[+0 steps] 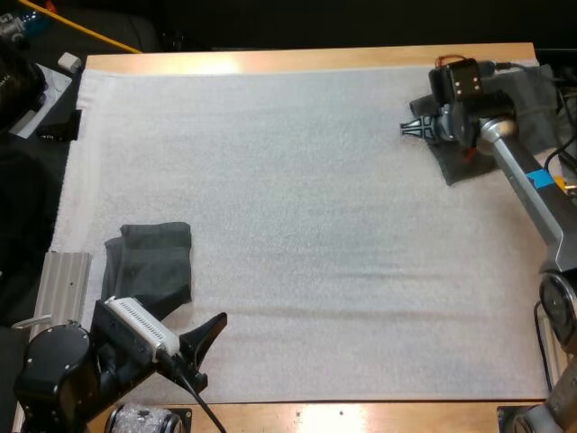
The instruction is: Pick towel from pile, fold and stack
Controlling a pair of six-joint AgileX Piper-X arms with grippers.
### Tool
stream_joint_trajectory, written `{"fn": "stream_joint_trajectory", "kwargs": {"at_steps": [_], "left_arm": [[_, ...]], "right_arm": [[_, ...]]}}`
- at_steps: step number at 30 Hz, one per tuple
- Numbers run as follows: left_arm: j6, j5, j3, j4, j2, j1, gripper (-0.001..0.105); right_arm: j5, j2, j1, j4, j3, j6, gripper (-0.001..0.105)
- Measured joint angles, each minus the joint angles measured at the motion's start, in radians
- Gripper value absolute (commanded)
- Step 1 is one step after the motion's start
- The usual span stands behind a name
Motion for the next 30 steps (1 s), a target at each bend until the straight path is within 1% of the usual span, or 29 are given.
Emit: {"fn": "stream_joint_trajectory", "kwargs": {"at_steps": [2, 4, 5, 9, 16, 21, 28, 30], "left_arm": [[0.000, 0.000, 0.000, 0.000, 0.000, 0.000, 0.062], [0.000, 0.000, 0.000, 0.000, 0.000, 0.000, 0.062], [0.000, 0.000, 0.000, 0.000, 0.000, 0.000, 0.062], [0.000, 0.000, 0.000, 0.000, 0.000, 0.000, 0.062], [0.000, 0.000, 0.000, 0.000, 0.000, 0.000, 0.062], [0.000, 0.000, 0.000, 0.000, 0.000, 0.000, 0.062], [0.000, 0.000, 0.000, 0.000, 0.000, 0.000, 0.062], [0.000, 0.000, 0.000, 0.000, 0.000, 0.000, 0.062]], "right_arm": [[-0.003, 0.020, -0.012, 0.013, 0.004, 0.026, 0.048], [-0.008, 0.031, -0.017, 0.016, 0.004, 0.037, 0.058], [-0.013, 0.036, -0.017, 0.015, 0.004, 0.044, 0.059], [-0.023, 0.061, -0.017, -0.005, 0.004, 0.051, 0.056], [-0.023, 0.151, -0.015, -0.016, 0.004, 0.056, 0.055], [-0.017, 0.170, -0.015, -0.036, 0.001, 0.057, 0.054], [0.035, 0.207, -0.021, -0.110, -0.007, 0.073, 0.054], [0.042, 0.213, -0.025, -0.122, -0.007, 0.076, 0.050]]}}
